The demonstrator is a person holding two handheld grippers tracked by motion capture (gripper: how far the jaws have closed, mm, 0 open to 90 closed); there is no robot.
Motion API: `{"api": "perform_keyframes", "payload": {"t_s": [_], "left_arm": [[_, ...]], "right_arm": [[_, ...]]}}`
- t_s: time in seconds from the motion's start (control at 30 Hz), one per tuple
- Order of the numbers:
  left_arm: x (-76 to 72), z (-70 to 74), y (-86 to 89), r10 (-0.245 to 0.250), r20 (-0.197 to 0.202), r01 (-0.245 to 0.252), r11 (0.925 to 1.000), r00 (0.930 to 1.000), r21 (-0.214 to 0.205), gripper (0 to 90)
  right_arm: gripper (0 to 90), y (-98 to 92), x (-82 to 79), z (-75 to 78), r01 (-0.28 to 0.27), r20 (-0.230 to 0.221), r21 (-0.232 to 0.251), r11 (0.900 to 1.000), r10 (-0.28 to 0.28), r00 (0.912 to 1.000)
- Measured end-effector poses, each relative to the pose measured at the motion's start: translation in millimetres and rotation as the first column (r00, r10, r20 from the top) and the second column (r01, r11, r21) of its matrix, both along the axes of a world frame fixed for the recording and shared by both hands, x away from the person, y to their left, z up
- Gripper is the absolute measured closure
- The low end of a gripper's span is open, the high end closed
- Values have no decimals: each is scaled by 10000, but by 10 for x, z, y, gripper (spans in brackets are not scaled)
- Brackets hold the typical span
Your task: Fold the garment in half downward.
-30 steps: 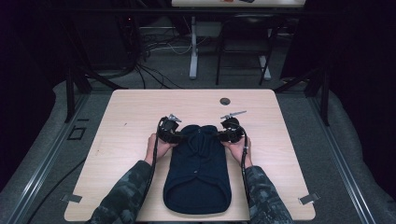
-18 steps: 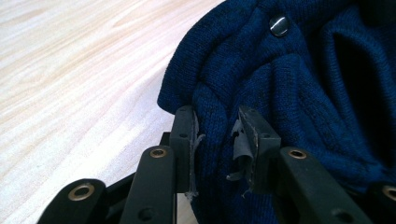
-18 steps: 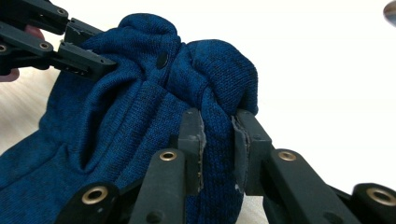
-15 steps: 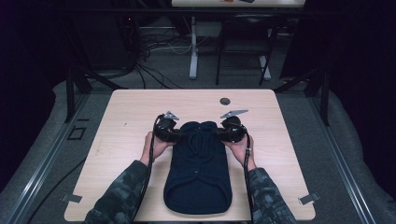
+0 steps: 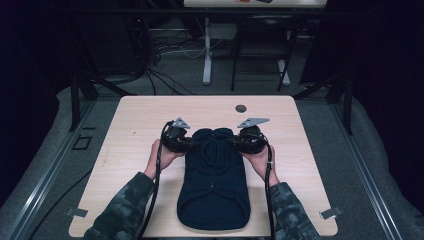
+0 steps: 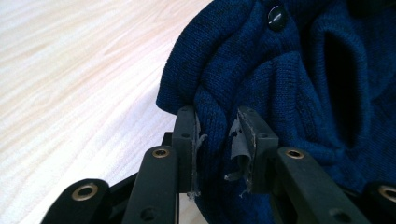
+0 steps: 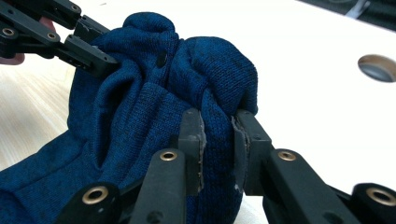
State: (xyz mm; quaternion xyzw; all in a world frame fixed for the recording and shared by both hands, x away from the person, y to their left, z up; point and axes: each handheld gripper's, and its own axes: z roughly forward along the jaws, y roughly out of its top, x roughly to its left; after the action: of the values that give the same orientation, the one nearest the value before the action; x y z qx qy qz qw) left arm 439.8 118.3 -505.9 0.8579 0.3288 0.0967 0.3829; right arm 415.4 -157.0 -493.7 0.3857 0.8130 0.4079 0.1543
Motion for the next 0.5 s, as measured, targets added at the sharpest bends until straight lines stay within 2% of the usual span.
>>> {"api": "perform_keyframes", "payload": {"t_s": [0.1,0.2,0.3,0.4,0.5], "left_arm": [[-18,47,16,-259,-163,258,9996,9995,-98,713],[-50,87,20,-403,-61,403,9992,9992,-9,714],[-80,121,27,-357,177,357,9994,9992,-5,733],[-120,164,50,-282,465,298,9989,9985,-350,754],[-171,201,52,-397,821,424,9986,9958,-318,761]], "right_arm": [[749,-13,-39,46,-78,186,13,10000,78,9998],[749,-19,-80,84,-200,398,59,9998,197,9990],[749,-16,-111,113,-235,613,57,9997,231,9979],[747,-21,-148,148,-183,845,85,9998,175,9963],[745,-44,-205,159,-227,1173,228,9995,199,9929]]}}
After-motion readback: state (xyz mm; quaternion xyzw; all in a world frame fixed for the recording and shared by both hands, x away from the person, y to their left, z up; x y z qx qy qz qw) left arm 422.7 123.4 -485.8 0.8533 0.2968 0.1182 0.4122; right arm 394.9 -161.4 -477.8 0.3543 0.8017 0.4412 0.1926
